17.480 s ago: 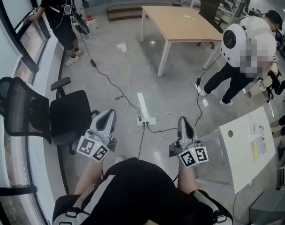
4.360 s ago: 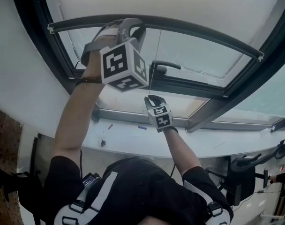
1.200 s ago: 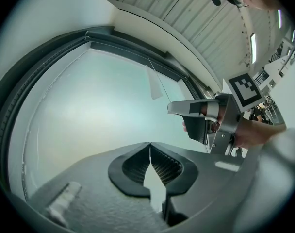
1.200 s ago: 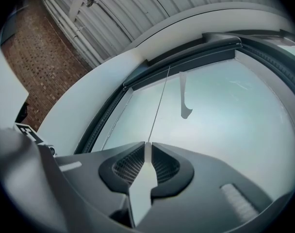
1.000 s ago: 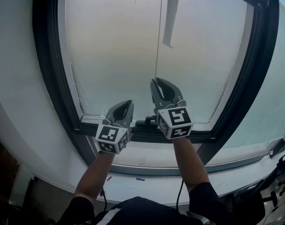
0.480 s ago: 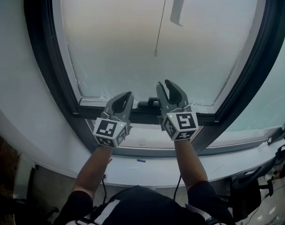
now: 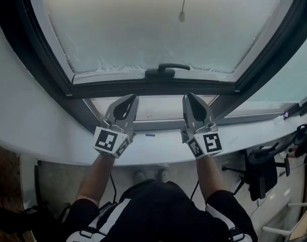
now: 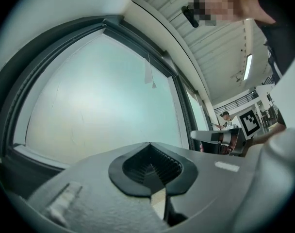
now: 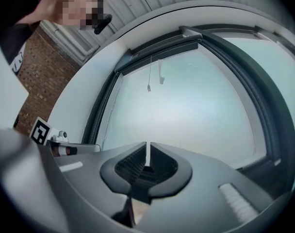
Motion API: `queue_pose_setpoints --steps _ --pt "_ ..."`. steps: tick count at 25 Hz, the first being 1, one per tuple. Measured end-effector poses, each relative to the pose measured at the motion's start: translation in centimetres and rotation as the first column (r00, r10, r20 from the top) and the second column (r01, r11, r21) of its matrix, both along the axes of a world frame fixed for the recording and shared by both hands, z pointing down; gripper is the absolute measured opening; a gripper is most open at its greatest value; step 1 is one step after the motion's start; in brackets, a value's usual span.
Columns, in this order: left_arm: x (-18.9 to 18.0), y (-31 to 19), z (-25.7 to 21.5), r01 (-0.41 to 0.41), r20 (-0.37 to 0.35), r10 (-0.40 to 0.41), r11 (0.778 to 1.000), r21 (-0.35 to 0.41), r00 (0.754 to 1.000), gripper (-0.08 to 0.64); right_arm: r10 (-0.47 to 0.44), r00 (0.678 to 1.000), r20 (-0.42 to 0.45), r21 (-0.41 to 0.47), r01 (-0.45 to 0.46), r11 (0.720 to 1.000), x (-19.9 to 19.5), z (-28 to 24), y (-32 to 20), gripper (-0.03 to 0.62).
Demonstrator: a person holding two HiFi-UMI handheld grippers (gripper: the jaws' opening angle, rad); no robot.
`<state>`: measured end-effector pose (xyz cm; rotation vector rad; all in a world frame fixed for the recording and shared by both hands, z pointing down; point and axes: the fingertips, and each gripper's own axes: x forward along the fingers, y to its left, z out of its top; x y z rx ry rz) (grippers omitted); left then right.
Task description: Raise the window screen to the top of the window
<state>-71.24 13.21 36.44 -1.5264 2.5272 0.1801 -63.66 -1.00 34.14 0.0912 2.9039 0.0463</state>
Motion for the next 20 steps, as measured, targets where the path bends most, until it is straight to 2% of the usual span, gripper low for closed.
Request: queue_pose_setpoints --steps 3,7,13,20 --pt "0.9 0.8 2.7 -0.017 -0.068 0.017 1.000 0.004 0.998 0.005 0.049 0.998 -0.030 0.002 -0.049 0.999 3.3 3.0 -1.2 0.006" --pt "3.2 0.2 3.4 -0.020 -0.119 0.026 0.998 0.058 0.993 0.005 0.080 0.996 -0.031 -0.078 -0.082 0.994 7.4 4.0 -2.8 0.006" --pt "8.4 -1.9 3.0 0.003 -0.078 0.002 0.998 0.061 0.997 0.005 0.066 0.998 -0.011 -0.109 -0.067 0.992 13.5 4.6 -5.8 0.006" --pt "15.6 -4.5 2.3 0.051 -0.059 -0.048 0.997 0.058 0.997 0.005 0.005 1.000 -0.007 -0.138 -0.006 0.990 19.6 5.4 -10.0 0.006"
